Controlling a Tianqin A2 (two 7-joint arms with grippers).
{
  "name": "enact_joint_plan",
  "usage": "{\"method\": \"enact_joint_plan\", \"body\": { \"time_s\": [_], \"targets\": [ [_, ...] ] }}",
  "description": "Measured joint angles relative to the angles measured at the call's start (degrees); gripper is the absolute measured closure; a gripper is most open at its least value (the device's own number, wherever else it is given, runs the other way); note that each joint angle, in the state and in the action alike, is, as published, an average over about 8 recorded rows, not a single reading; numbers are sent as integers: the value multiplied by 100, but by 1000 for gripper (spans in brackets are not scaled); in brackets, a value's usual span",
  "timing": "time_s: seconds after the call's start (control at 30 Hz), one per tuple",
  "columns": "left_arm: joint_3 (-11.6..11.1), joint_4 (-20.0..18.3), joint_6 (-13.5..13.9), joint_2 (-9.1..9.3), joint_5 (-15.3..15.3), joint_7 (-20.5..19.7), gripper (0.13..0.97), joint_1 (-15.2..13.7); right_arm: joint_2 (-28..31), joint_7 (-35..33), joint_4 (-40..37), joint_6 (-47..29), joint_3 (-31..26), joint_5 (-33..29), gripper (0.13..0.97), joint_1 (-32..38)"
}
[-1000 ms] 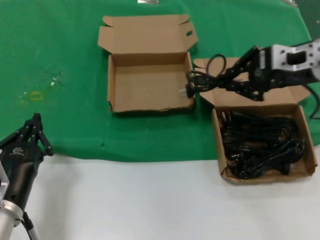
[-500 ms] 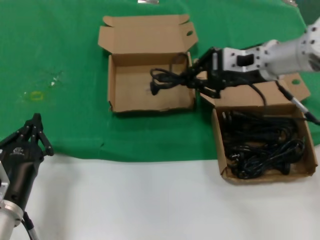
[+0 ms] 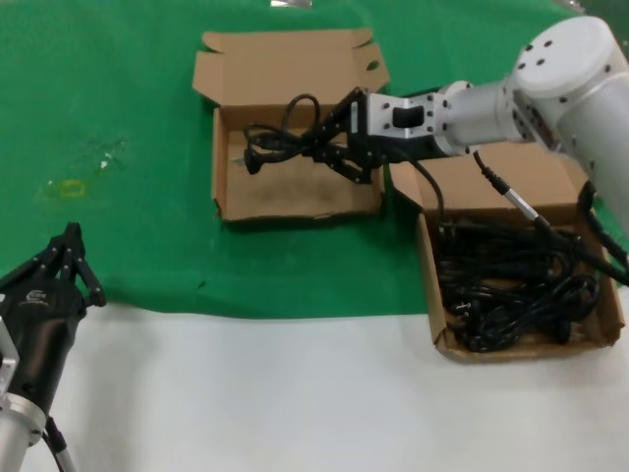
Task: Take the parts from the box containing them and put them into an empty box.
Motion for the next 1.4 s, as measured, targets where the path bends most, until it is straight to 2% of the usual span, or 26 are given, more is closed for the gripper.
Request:
{"method": "enact_joint_plan", "body": {
  "time_s": [0.17,0.33,0.9,1.4],
  "targets": [
    [0,0,0,0,0,0,953,0,-376,-694,-972,336,183,200,885,294],
    [0,0,0,0,0,0,953,0,-575,-1022,-1403,642,85,455,885,390],
    [0,0,0,0,0,0,953,0,-662,-1070,-1302,1214,-1652,2158,885,262],
    [0,0,0,0,0,0,953,0,-663,-1401,-1309,1400,-2375,3115,843,218]
  ]
}}
